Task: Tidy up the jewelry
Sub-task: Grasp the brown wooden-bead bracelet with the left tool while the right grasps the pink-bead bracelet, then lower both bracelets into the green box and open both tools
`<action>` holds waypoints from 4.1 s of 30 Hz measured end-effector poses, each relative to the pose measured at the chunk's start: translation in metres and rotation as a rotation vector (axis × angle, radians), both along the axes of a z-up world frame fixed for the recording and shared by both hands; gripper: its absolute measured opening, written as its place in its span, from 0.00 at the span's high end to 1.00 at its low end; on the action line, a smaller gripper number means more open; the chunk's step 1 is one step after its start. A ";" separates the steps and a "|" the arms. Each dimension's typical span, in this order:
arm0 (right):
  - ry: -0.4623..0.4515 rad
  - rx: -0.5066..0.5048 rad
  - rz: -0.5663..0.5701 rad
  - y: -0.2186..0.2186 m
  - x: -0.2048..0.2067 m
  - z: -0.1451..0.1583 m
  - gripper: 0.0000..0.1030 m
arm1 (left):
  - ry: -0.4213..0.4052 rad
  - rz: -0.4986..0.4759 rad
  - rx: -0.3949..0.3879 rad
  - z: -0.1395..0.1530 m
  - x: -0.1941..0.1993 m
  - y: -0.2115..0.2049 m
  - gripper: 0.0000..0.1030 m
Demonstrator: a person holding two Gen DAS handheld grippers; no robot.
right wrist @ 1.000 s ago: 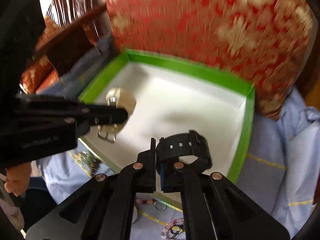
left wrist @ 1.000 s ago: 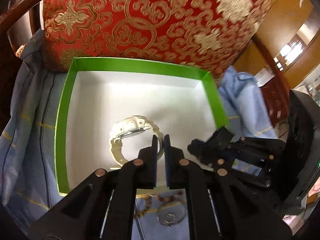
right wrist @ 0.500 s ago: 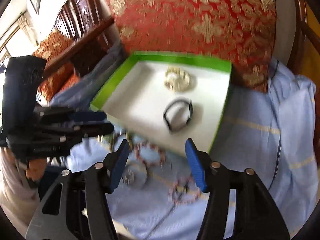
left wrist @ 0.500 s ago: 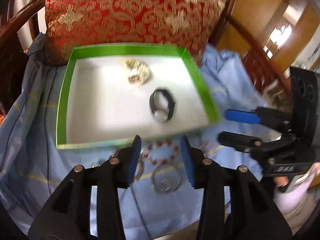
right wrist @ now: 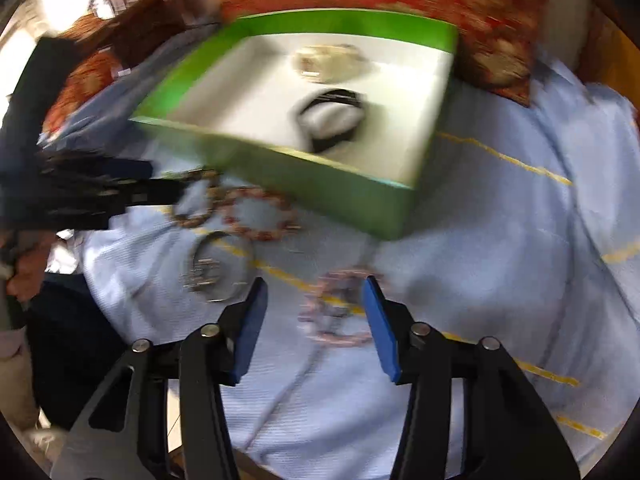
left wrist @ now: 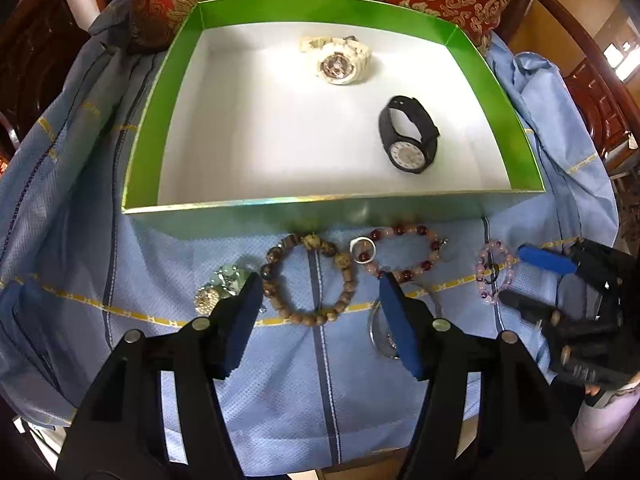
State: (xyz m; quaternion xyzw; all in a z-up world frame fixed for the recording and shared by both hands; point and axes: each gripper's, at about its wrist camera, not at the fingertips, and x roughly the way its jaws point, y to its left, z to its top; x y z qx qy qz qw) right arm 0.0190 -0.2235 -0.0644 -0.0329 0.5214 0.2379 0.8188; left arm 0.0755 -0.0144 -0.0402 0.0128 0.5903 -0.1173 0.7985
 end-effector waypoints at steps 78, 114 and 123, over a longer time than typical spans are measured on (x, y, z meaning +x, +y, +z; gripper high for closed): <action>0.009 -0.177 -0.127 0.004 0.025 -0.027 0.92 | 0.008 -0.023 0.121 -0.031 0.004 -0.022 0.89; -0.261 -0.161 -0.295 0.028 0.115 0.053 0.82 | -0.284 0.084 0.131 0.053 0.074 0.010 0.88; -0.102 0.062 0.000 0.050 0.049 0.055 0.65 | -0.264 0.036 -0.012 0.073 0.025 0.030 0.69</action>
